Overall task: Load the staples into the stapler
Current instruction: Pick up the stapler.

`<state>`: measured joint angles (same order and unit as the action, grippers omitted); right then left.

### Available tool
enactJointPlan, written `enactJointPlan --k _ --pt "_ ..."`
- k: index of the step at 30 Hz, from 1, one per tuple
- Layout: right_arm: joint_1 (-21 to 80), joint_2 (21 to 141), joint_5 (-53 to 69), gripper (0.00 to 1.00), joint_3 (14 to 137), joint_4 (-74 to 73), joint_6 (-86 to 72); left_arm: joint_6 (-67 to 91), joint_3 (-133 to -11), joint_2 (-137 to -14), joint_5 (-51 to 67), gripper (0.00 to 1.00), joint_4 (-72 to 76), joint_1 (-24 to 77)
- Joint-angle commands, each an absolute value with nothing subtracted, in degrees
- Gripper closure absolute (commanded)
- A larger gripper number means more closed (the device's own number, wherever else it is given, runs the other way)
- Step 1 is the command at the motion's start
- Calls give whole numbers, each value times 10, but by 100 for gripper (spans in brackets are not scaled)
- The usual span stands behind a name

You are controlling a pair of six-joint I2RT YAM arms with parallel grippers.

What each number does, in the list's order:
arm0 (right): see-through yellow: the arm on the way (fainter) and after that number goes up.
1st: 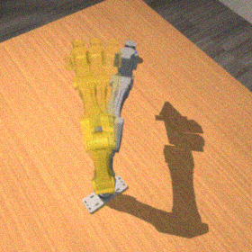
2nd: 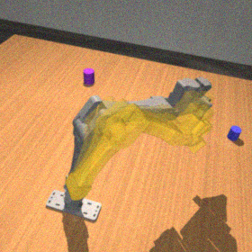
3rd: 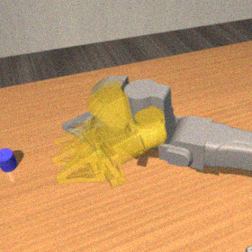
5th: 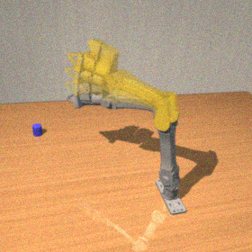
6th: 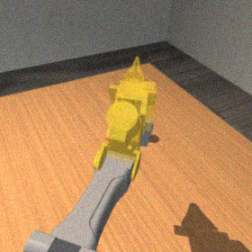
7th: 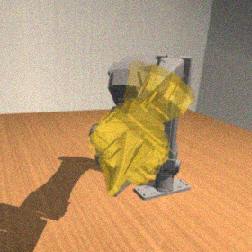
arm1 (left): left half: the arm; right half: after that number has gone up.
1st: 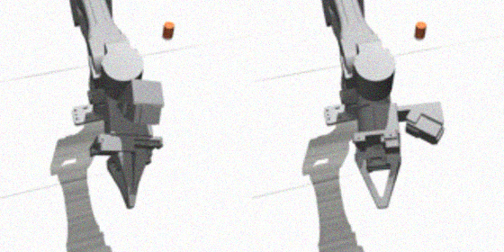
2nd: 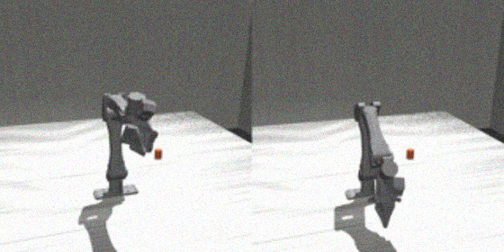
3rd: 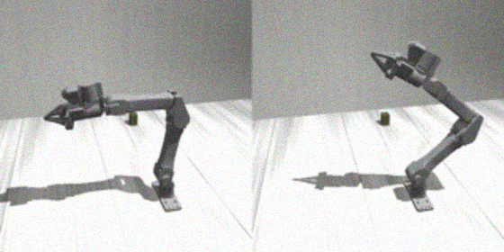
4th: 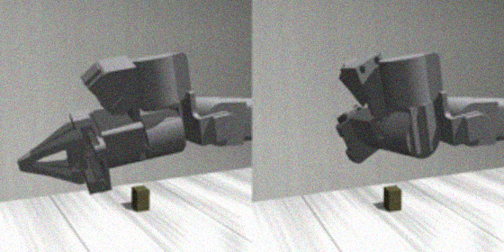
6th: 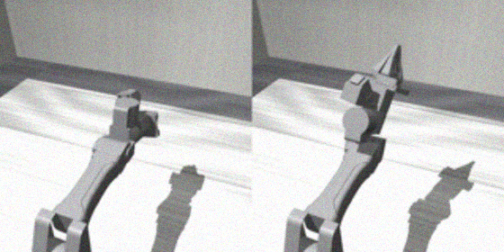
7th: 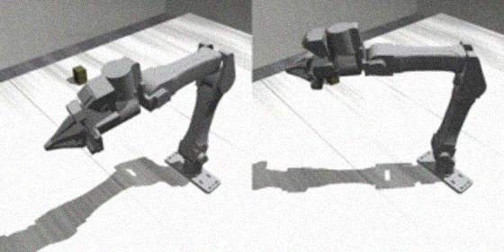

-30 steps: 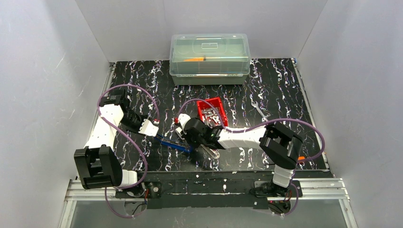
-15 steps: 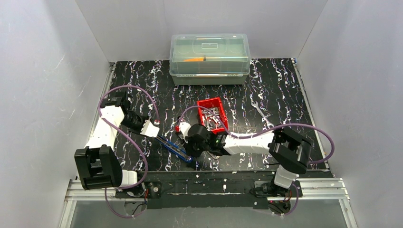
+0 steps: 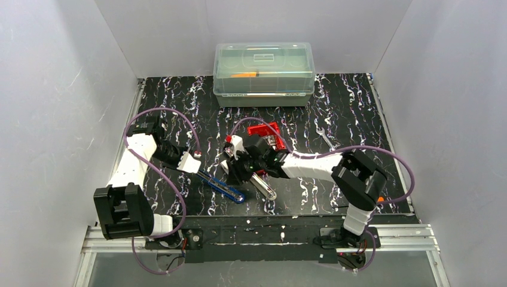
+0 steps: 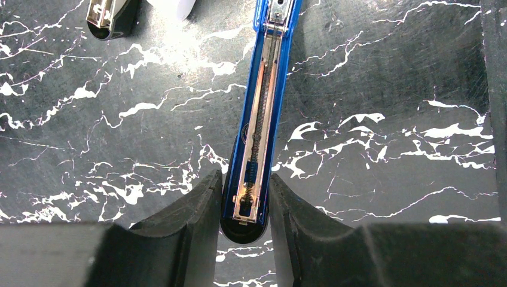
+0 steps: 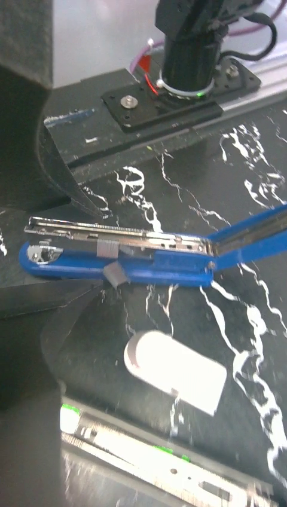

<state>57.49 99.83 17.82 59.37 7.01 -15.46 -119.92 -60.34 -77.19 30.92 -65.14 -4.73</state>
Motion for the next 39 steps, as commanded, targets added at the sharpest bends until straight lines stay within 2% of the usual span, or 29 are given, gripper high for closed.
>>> enactJointPlan --k 1,10,22,32,36,39 --pt "580 1021 270 51 615 109 -171 -1441 -593 -754 336 87 -667 -44" --pt "580 1052 254 48 631 96 -171 -1450 -587 -750 336 88 -667 -44" --pt "580 1081 236 50 637 113 -180 -1452 -590 -749 336 88 -669 -43" --pt "580 1087 259 67 642 128 -191 -1457 -590 -750 332 88 -669 -44" --pt "580 1078 252 79 637 126 -193 -1461 -588 -751 329 88 -669 -43" --pt "579 1064 241 82 636 123 -192 -1465 -587 -749 328 88 -669 -43"
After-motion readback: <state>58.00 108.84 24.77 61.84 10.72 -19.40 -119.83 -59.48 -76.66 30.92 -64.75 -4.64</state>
